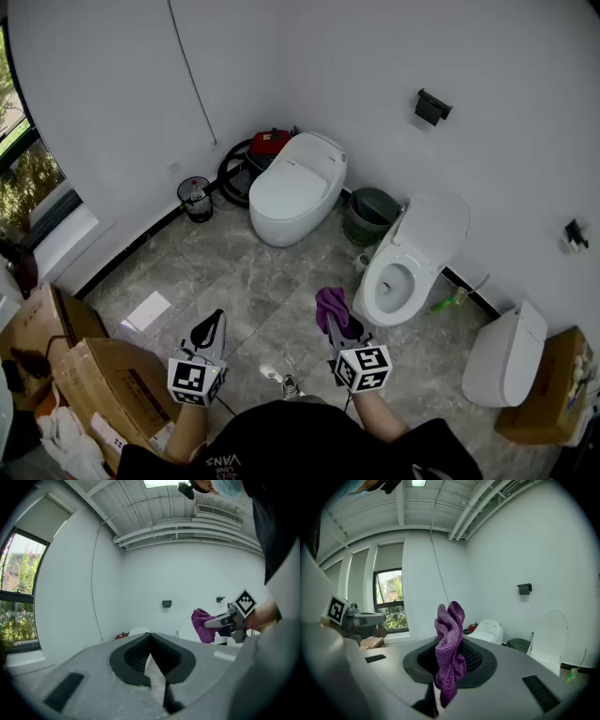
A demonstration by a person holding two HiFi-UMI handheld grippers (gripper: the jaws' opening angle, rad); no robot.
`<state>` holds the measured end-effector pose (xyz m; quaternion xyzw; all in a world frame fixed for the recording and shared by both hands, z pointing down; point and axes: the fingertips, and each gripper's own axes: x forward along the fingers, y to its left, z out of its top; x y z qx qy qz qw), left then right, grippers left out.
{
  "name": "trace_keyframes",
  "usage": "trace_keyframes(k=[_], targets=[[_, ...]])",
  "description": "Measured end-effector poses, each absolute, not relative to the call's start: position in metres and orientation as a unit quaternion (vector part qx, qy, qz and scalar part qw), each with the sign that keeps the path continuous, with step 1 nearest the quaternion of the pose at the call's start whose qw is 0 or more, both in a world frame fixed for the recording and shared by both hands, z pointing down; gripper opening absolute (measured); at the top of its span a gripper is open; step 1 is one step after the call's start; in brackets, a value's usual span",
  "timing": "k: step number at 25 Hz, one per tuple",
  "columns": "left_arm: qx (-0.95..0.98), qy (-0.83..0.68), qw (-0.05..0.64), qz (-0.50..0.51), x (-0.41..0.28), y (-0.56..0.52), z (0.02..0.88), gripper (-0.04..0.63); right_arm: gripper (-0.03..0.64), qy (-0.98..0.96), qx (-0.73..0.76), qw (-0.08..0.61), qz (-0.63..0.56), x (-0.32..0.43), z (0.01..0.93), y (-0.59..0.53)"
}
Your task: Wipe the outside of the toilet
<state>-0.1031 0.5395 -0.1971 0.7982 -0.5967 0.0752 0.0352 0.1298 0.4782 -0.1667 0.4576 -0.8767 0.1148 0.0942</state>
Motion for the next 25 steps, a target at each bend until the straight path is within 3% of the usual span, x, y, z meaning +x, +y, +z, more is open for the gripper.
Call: trace_keyframes(k=[11, 20, 25], targets=[[0.798, -0.597, 0.022, 0.083, -0.091, 0.507, -0.190, 0.005, 0.063, -0.888, 0.439, 0.068, 0.120, 0.134, -0.163, 0.441], [0.786, -0.611, 0.054, 0.080, -0.084, 0.459, -0.172, 0.005, 0.064, -0.888, 0.436, 0.078, 0.123, 0.142, -0.146, 0.385], [0.783, -0.611, 0.081, 0.087, -0.114, 0.426, -0.153, 0.003, 0.064, -0.882, 0.445, 0.082, 0.135, 0.121, -0.133, 0.352]])
